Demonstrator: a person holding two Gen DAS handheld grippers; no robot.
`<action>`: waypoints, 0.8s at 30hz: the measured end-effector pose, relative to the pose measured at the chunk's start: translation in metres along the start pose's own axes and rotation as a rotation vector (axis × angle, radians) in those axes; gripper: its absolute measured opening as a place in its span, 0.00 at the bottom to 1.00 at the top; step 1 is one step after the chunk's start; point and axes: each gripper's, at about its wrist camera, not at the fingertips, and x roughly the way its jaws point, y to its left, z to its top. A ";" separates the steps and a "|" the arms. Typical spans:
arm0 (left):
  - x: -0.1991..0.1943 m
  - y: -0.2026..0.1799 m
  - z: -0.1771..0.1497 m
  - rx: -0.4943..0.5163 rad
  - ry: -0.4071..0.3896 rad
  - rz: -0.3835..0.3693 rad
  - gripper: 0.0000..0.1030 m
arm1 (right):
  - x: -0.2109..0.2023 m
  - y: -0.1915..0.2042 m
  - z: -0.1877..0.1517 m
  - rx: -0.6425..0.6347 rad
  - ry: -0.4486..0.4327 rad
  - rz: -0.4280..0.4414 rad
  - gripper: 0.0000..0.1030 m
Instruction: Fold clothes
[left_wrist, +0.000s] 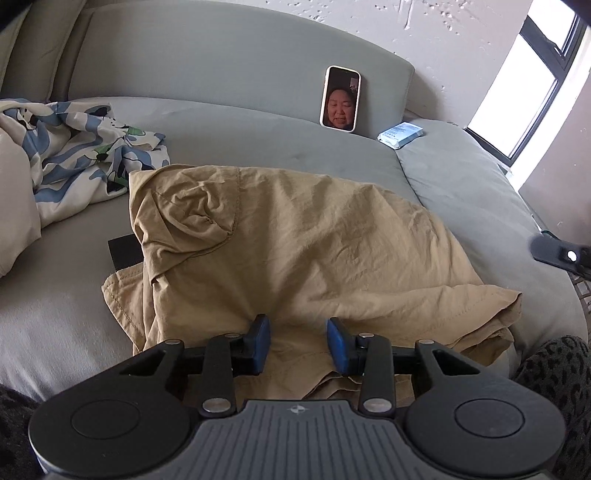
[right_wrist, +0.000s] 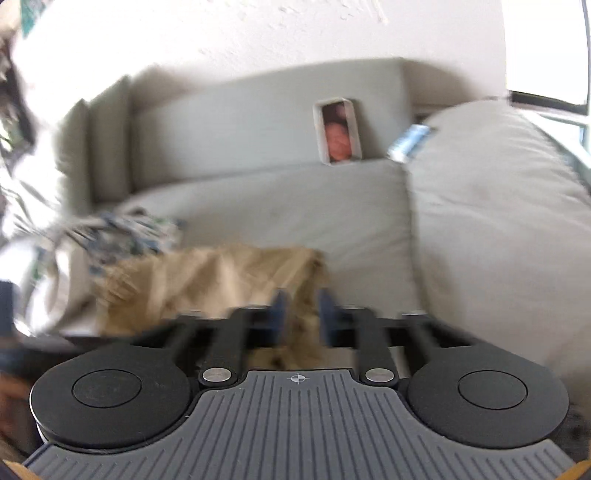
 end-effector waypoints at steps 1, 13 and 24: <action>0.000 0.001 0.000 -0.001 -0.003 -0.001 0.36 | 0.000 0.004 0.003 0.007 -0.009 0.022 0.14; -0.010 0.002 -0.003 -0.033 0.015 0.040 0.38 | 0.054 0.041 -0.050 -0.267 0.171 -0.071 0.26; 0.003 0.003 0.010 0.030 -0.011 0.163 0.48 | 0.042 0.037 -0.053 -0.256 0.124 -0.079 0.36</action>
